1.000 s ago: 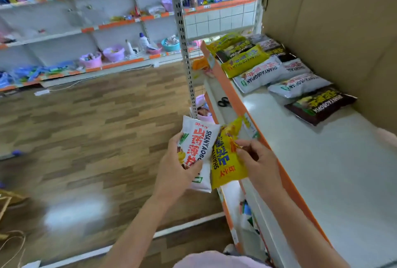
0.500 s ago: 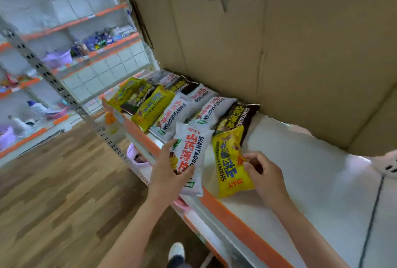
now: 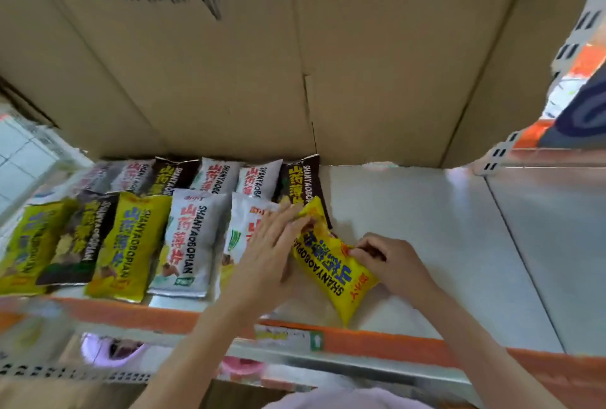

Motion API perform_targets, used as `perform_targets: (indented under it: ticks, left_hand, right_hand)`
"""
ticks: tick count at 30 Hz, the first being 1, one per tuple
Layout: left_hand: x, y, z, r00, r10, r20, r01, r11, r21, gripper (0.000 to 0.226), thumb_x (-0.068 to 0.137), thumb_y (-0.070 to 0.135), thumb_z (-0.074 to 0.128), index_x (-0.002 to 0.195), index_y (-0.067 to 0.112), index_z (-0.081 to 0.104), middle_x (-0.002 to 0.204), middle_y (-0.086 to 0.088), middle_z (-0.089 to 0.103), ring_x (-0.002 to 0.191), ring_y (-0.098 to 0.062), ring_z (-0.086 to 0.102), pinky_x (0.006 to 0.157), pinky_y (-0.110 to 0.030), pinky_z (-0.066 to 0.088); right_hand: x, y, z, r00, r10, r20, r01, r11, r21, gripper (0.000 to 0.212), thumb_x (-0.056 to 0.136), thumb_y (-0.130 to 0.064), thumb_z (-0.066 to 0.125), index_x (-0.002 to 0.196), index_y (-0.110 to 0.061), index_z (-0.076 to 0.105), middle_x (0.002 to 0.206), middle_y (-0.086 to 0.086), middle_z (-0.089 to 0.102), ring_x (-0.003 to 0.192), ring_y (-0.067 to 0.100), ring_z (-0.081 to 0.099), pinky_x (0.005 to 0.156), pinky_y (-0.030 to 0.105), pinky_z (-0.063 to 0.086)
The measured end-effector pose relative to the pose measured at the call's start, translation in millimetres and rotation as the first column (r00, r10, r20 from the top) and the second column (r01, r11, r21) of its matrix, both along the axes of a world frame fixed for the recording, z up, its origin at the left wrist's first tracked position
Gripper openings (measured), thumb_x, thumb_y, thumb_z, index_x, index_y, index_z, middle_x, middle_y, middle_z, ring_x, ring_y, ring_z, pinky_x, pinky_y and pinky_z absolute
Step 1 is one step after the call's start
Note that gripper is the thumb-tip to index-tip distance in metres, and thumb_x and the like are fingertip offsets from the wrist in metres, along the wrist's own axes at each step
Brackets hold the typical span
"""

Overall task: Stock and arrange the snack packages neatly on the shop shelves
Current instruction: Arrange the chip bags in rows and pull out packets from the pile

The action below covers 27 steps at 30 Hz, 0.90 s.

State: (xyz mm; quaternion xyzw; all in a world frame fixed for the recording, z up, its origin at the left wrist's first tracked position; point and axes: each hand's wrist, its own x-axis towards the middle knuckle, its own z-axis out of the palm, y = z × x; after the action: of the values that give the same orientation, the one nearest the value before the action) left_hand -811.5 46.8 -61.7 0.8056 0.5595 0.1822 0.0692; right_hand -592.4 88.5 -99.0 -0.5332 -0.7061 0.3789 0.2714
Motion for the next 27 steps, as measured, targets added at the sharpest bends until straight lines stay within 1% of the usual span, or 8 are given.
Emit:
perform_targets:
  ticks: [4,10,13,15,16,19,22,27]
  left_hand:
    - [-7.3,20.7,-14.3,0.937,-0.177,-0.303,0.146,0.982,-0.122,0.083,0.075,0.036,0.056,0.147,0.032,0.014,0.156,0.013,0.008,0.144,-0.01,0.0,0.117,-0.042,-0.007]
    - [-17.1,25.1,-21.3,0.974,-0.174,-0.144,0.181,0.983,0.038,0.065,0.068,0.03,0.069,0.129,0.025,0.049,0.134,0.001,0.047,0.126,-0.026,0.043,0.115,-0.046,0.012]
    - [-18.7,26.5,-26.2,0.987,-0.155,-0.045,0.159,0.981,0.112,0.053,0.064,0.034,0.072,0.114,0.02,0.058,0.113,-0.005,0.055,0.111,-0.03,0.052,0.11,-0.046,0.022]
    - [-18.1,28.3,-28.4,0.99,-0.14,0.017,0.137,0.981,0.139,0.051,0.067,0.045,0.073,0.107,0.018,0.058,0.104,-0.005,0.057,0.104,-0.027,0.052,0.108,-0.04,0.021]
    - [-16.8,28.5,-29.4,0.99,-0.136,0.044,0.128,0.981,0.143,0.052,0.067,0.053,0.073,0.102,0.017,0.057,0.099,-0.003,0.058,0.1,-0.025,0.053,0.106,-0.038,0.021]
    - [-12.5,26.3,-28.8,0.987,-0.122,0.1,0.108,0.985,0.136,0.062,0.069,0.075,0.053,0.083,0.015,0.05,0.078,0.002,0.059,0.079,-0.022,0.06,0.099,-0.037,0.025]
    - [-16.0,22.7,-26.8,0.989,-0.133,0.067,0.124,0.985,0.119,0.061,0.073,0.075,0.04,0.08,0.015,0.048,0.07,0.003,0.058,0.072,-0.023,0.06,0.1,-0.036,0.025]
    - [-38.4,16.6,-28.6,0.947,-0.269,0.177,0.255,0.962,0.101,0.045,0.079,0.057,0.054,0.095,0.015,0.062,0.096,-0.001,0.059,0.1,-0.023,0.052,0.1,-0.036,0.035]
  right_hand:
    - [-12.0,-13.3,0.5,0.986,-0.153,0.061,0.153,0.988,0.017,0.024,0.085,-0.032,0.064,0.075,-0.011,0.065,0.058,-0.004,0.055,0.058,0.012,0.048,0.06,0.028,0.036]
    - [-23.8,-35.8,5.2,0.928,-0.373,-0.016,0.373,0.927,0.045,0.028,0.084,-0.036,0.064,0.064,-0.016,0.06,0.054,-0.006,0.052,0.053,0.002,0.044,0.058,0.021,0.036]
    - [-25.6,-49.3,10.7,0.682,-0.596,-0.425,0.547,0.8,-0.244,0.027,0.092,-0.026,0.053,0.067,-0.017,0.059,0.05,-0.01,0.054,0.047,0.002,0.048,0.052,0.019,0.04]
    - [-21.8,-58.9,16.2,0.442,-0.642,-0.627,0.445,0.763,-0.468,0.025,0.093,-0.017,0.041,0.084,-0.013,0.064,0.061,-0.004,0.066,0.051,0.009,0.059,0.049,0.02,0.047]
    - [-19.6,-63.0,17.6,0.425,-0.611,-0.667,0.386,0.789,-0.478,0.028,0.091,-0.009,0.036,0.092,-0.011,0.064,0.067,-0.001,0.07,0.057,0.011,0.062,0.051,0.02,0.049]
    - [-34.1,-72.1,21.1,0.55,-0.454,-0.701,0.251,0.891,-0.379,0.031,0.08,0.008,0.047,0.104,-0.008,0.059,0.086,0.0,0.072,0.081,0.015,0.065,0.069,0.023,0.054]
    - [-69.1,-72.5,16.4,0.713,-0.356,-0.604,0.176,0.925,-0.338,0.046,0.068,-0.004,0.071,0.111,-0.012,0.058,0.102,-0.002,0.071,0.097,0.01,0.065,0.08,0.018,0.049]
    - [-106.4,-58.2,16.0,0.595,-0.571,-0.566,0.45,0.82,-0.354,0.05,0.071,-0.017,0.077,0.116,-0.006,0.057,0.104,0.009,0.069,0.097,0.021,0.065,0.087,0.033,0.051]
